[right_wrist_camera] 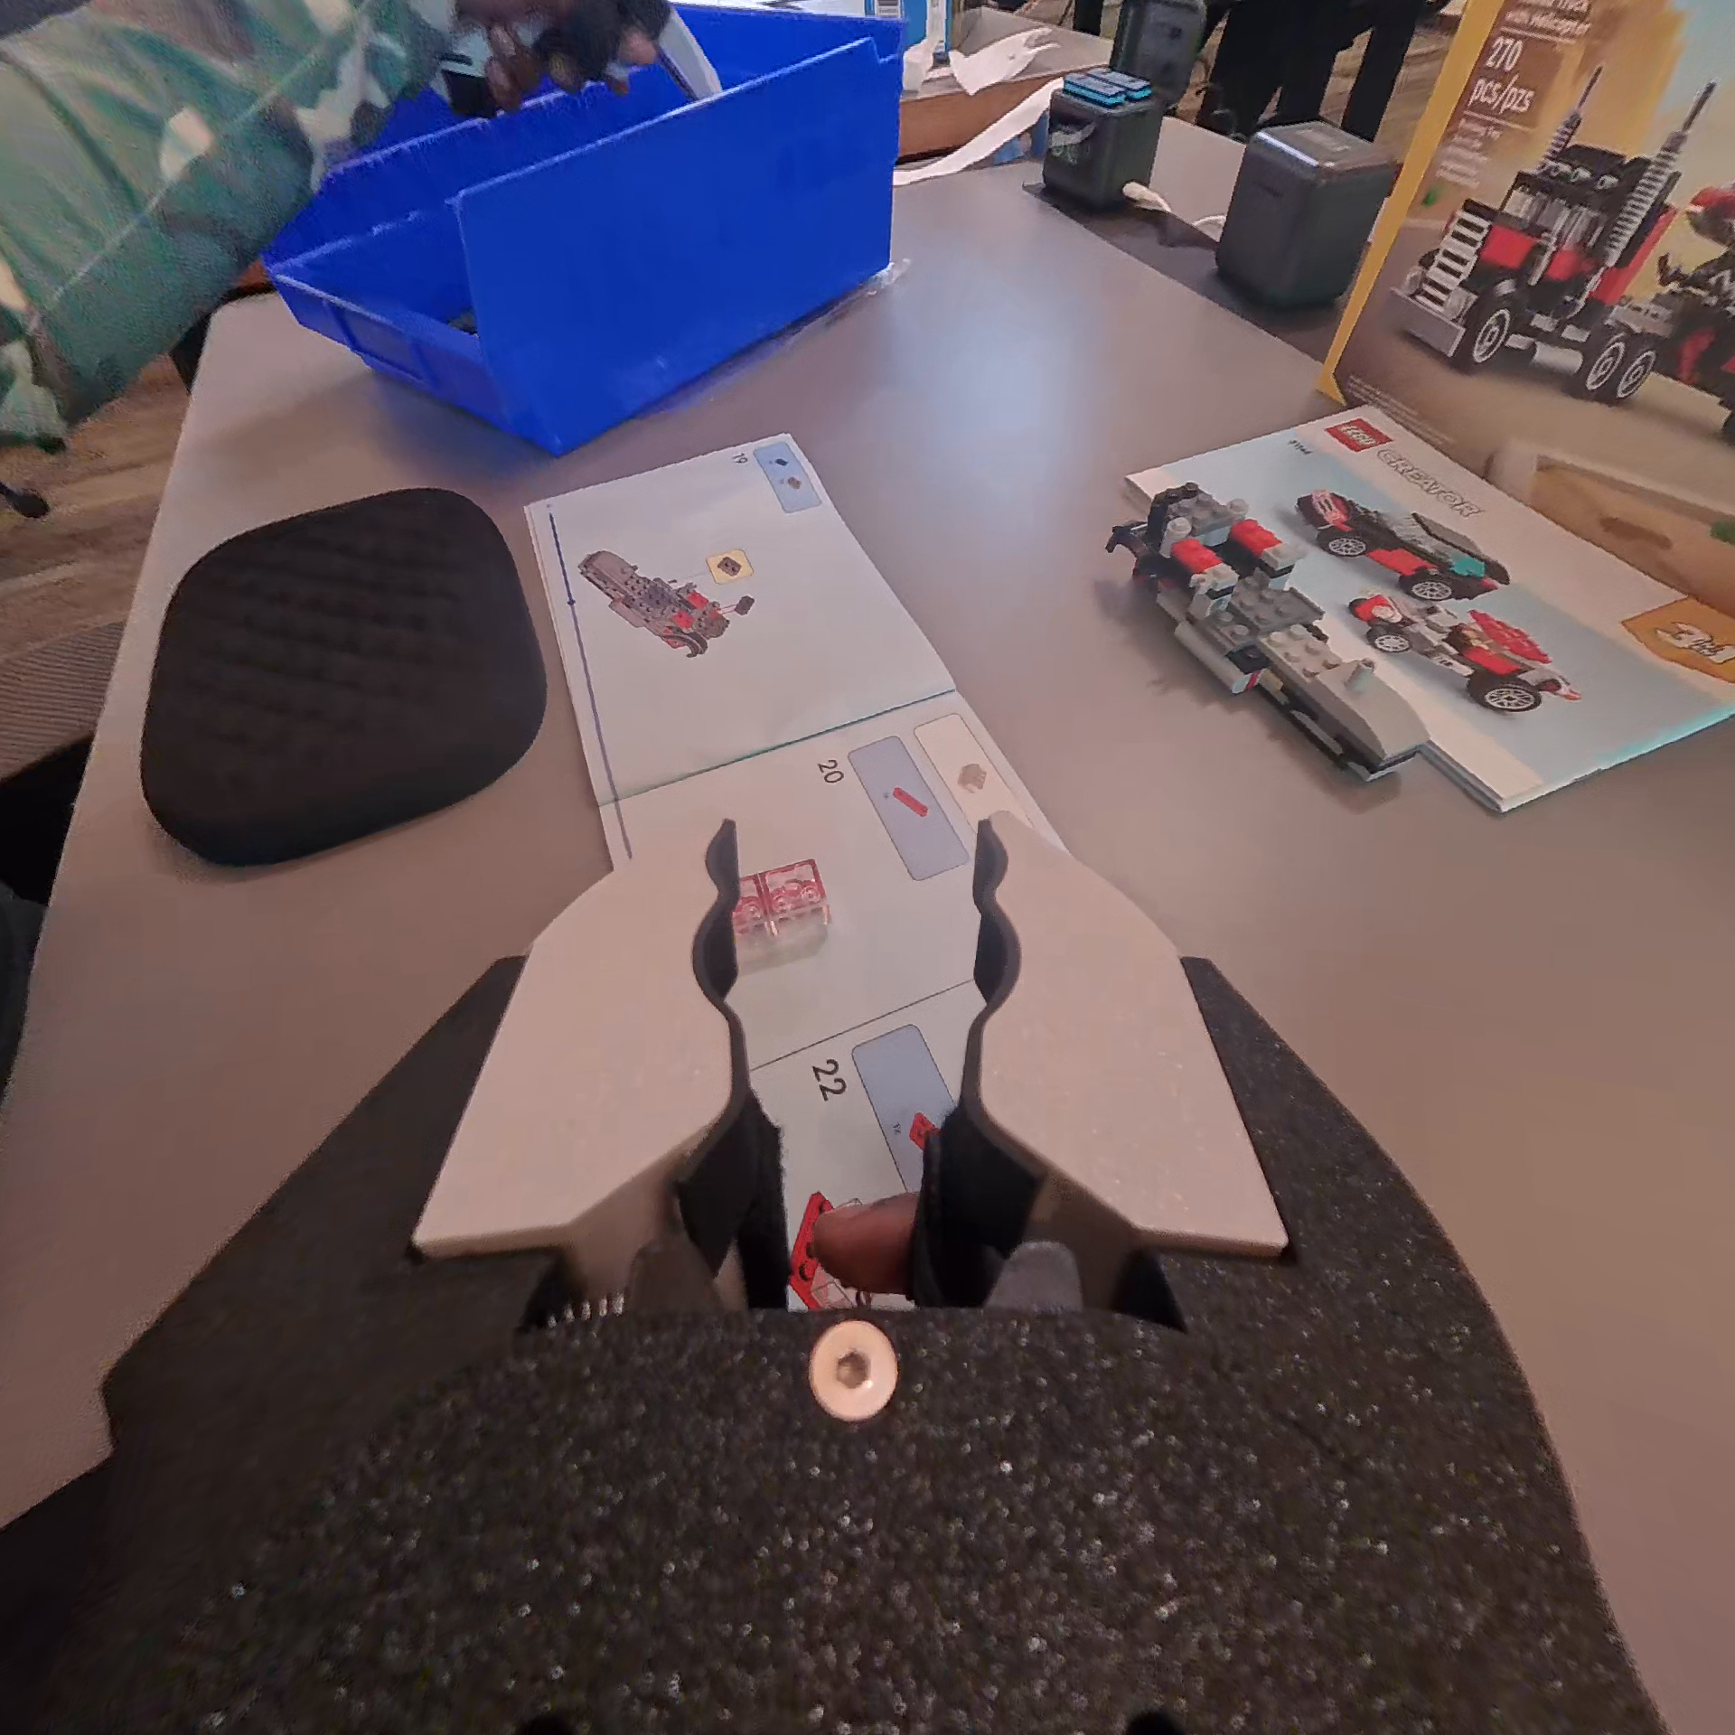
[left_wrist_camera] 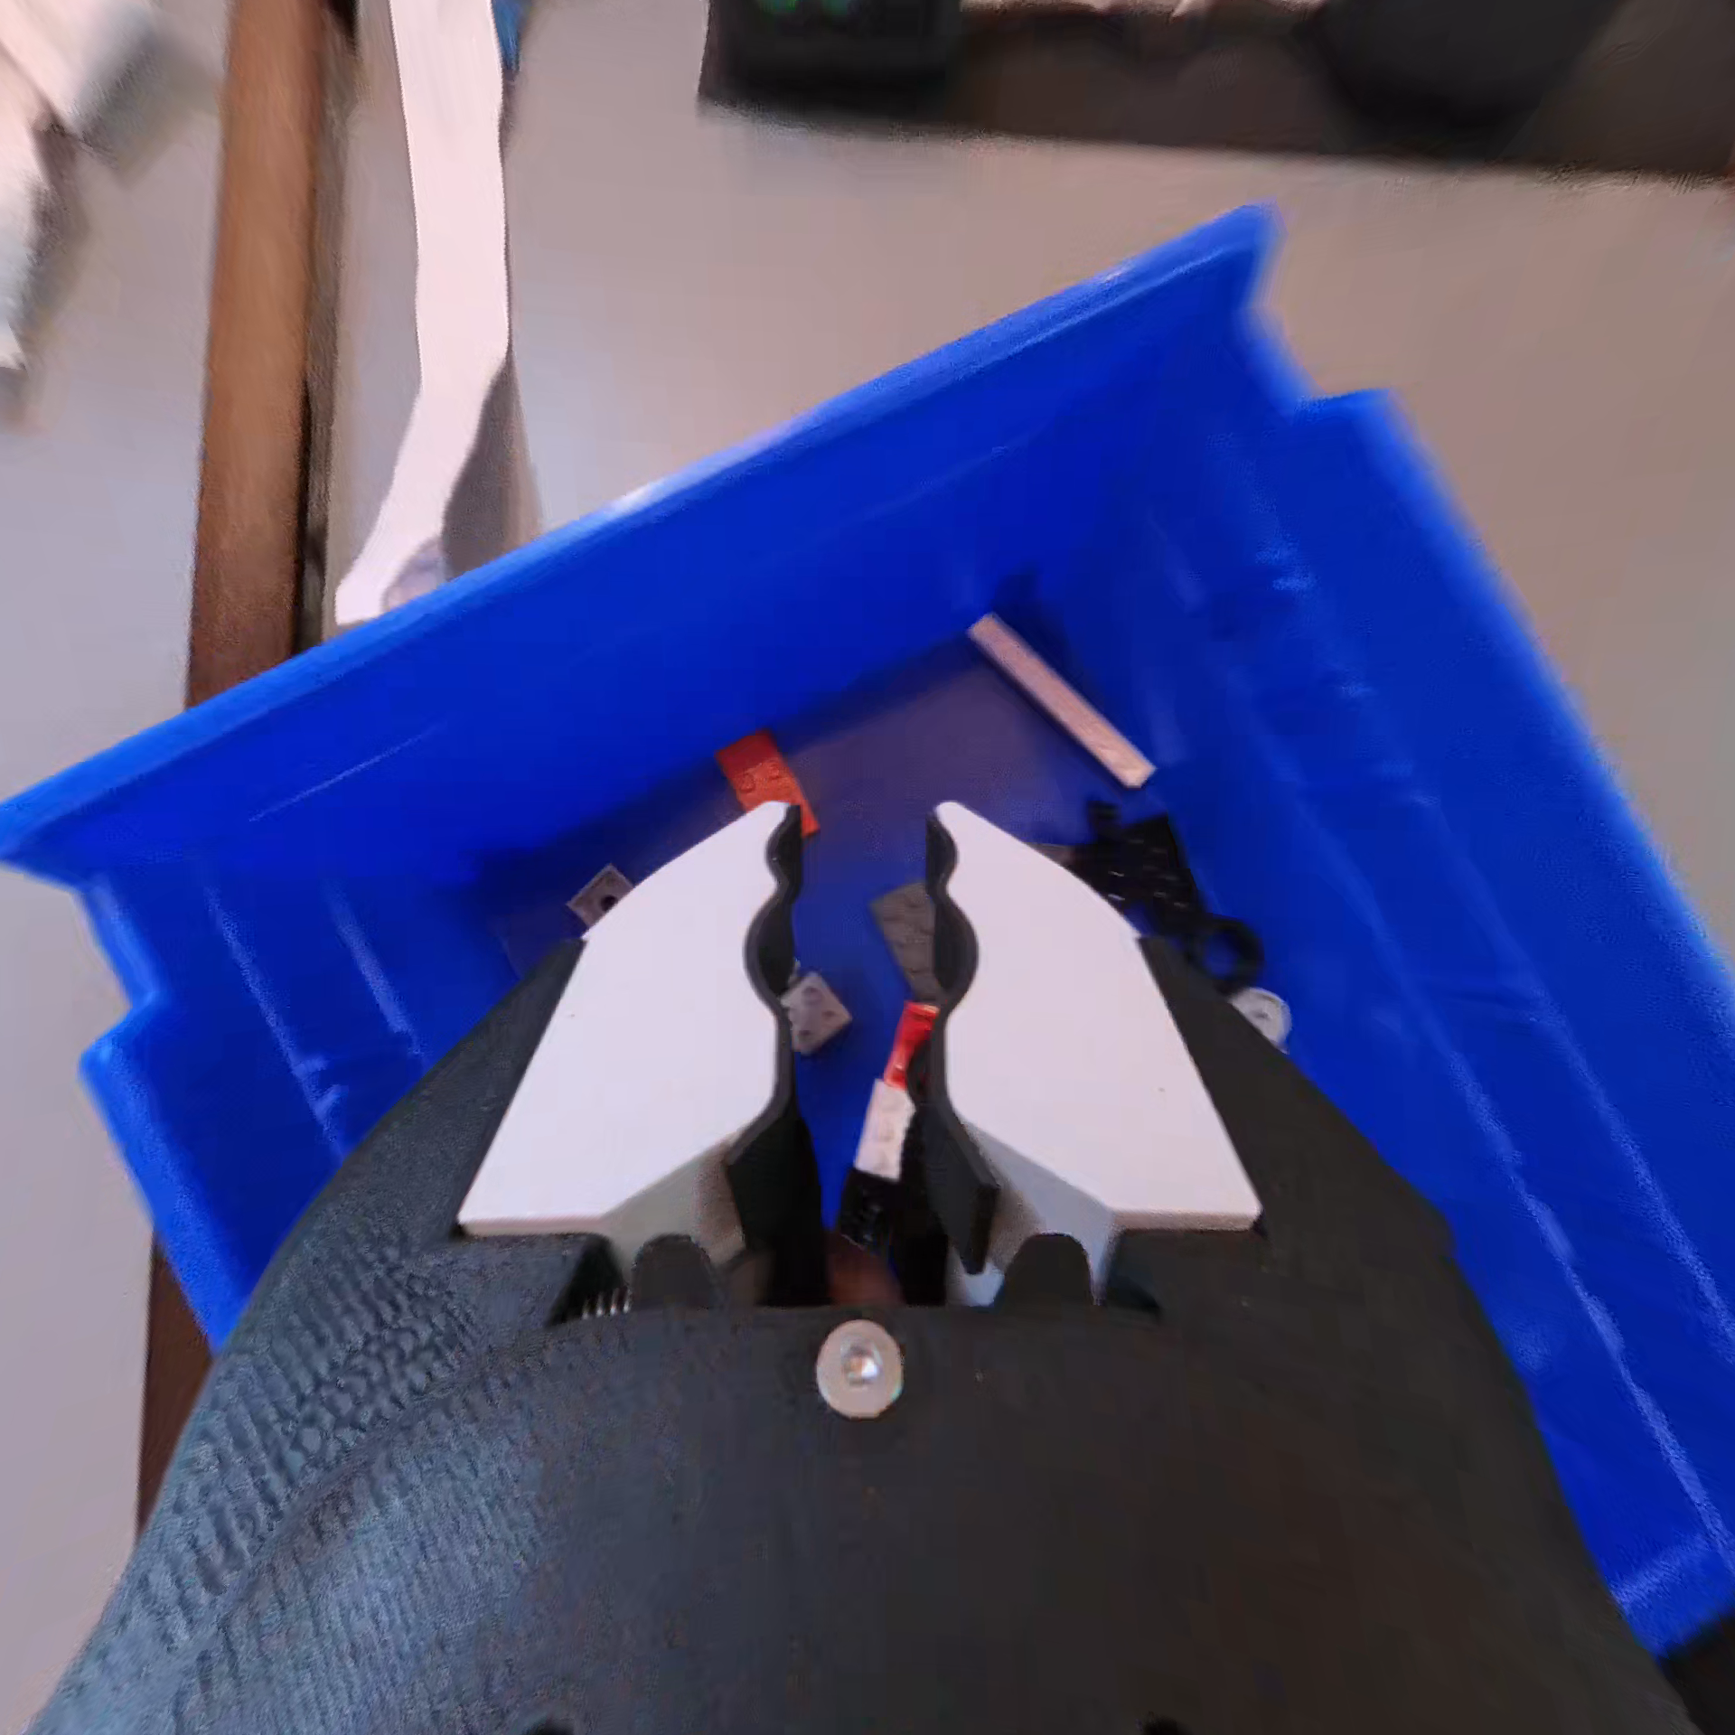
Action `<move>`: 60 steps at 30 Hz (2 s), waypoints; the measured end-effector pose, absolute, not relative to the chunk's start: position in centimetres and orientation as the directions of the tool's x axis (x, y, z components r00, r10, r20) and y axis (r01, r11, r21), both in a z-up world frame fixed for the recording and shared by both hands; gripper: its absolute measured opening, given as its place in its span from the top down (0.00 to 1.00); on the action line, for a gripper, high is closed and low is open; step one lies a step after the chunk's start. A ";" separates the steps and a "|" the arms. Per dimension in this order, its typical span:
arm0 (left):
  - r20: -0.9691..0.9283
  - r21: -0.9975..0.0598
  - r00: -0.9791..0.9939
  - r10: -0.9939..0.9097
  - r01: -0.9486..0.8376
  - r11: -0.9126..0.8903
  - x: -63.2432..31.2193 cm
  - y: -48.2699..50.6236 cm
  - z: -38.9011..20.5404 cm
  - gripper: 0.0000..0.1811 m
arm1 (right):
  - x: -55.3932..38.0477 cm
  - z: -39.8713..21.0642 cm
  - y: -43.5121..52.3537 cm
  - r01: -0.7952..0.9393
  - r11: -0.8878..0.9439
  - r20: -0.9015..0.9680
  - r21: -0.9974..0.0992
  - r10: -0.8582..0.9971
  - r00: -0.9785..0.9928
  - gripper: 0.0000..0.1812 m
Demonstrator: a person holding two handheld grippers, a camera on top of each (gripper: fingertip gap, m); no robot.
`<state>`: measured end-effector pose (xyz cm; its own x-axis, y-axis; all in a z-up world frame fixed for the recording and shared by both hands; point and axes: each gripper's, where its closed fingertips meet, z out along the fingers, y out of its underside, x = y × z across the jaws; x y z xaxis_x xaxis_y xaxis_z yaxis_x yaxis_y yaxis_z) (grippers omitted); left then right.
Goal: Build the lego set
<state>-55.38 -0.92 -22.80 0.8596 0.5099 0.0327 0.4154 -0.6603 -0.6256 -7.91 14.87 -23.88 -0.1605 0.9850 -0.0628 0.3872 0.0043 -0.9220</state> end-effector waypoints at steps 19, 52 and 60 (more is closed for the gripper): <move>0.034 -0.516 0.860 0.508 0.451 -0.729 -56.4 0.1 -26.9 0.90 | -6.9 -23.5 15.9 0.380 0.066 0.019 -0.923 0.992 -0.125 0.74; 0.430 -0.890 0.705 -0.564 0.223 -0.399 -9.5 9.9 -15.2 0.87 | -10.0 -15.3 10.3 0.193 0.632 0.603 -0.750 0.774 -0.193 0.81; -0.020 -0.815 0.713 -0.701 -0.418 -0.401 -10.1 9.2 -24.8 0.81 | -6.4 -26.3 12.7 0.490 0.342 0.126 -0.802 0.898 -0.421 0.81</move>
<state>-10.07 9.17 -24.82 0.7126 -0.7013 -0.0204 -0.4183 -0.4014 -0.8148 -6.38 12.72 -26.34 -0.4206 0.8984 0.1262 0.4903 0.3421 -0.8016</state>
